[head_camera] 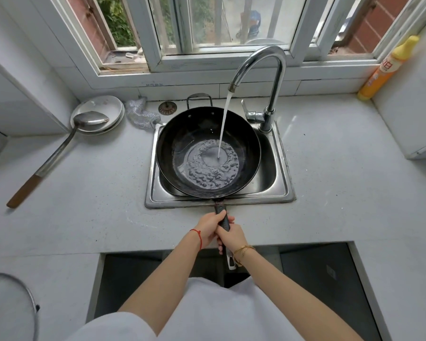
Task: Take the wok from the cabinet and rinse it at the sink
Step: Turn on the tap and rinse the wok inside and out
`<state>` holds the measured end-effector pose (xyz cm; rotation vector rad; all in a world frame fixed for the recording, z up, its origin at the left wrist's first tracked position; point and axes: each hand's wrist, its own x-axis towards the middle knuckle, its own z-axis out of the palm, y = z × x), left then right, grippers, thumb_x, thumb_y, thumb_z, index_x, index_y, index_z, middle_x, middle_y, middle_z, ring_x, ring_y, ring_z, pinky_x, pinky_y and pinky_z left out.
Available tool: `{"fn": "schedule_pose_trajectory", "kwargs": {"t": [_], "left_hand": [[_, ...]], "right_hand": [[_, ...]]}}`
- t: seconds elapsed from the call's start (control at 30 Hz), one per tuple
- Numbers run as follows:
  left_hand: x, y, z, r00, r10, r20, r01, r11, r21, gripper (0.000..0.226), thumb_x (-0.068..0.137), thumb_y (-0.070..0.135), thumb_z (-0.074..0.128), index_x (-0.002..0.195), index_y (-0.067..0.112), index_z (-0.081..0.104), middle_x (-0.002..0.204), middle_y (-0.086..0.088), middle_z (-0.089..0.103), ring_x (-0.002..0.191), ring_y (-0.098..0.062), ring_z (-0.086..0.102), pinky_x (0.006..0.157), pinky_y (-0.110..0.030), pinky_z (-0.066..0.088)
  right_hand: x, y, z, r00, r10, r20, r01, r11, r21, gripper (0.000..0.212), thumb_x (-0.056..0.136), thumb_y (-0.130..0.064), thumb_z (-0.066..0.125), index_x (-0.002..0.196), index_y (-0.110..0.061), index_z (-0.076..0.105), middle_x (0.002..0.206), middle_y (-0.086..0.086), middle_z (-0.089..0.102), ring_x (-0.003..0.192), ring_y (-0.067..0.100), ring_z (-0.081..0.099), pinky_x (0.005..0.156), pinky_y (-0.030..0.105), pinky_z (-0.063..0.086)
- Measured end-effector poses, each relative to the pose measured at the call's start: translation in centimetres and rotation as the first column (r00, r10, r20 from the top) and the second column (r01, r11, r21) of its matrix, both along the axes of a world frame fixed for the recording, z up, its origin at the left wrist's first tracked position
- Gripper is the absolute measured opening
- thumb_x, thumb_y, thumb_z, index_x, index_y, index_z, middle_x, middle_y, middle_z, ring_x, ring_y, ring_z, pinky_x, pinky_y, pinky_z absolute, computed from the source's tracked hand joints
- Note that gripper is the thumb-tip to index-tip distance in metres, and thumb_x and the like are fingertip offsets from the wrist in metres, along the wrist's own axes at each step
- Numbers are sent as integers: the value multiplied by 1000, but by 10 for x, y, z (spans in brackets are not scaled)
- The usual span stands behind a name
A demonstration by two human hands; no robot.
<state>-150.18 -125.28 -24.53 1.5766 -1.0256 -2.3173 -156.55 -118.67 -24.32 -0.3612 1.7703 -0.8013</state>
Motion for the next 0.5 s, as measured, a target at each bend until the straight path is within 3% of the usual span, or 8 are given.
{"fn": "schedule_pose_trajectory", "kwargs": {"t": [0.13, 0.27, 0.5], "left_hand": [[-4, 0, -1, 999, -2, -34, 2, 1000, 1, 21, 105, 21, 41, 113, 8, 55, 86, -2, 61, 79, -16, 59, 77, -29, 49], [-6, 5, -4, 995, 64, -79, -63, 998, 9, 17, 104, 19, 41, 106, 8, 54, 82, -2, 58, 78, -17, 57, 79, -31, 48], [-7, 6, 6, 990, 64, -127, -67, 998, -21, 20, 105, 17, 39, 92, 10, 53, 78, -1, 55, 73, -15, 53, 75, -27, 46]], "right_hand": [[1, 4, 8, 995, -5, -96, 4, 1000, -17, 11, 95, -23, 55, 91, -13, 56, 57, 6, 57, 37, 15, 53, 38, 25, 48], [3, 8, 17, 984, -4, -178, -4, 999, -40, 19, 95, -24, 55, 85, -8, 57, 57, 8, 58, 32, 13, 51, 33, 22, 44], [5, 10, 32, 976, -29, -218, 14, 997, -72, 23, 95, -24, 55, 75, -13, 55, 61, 8, 58, 39, 19, 54, 34, 22, 44]]}}
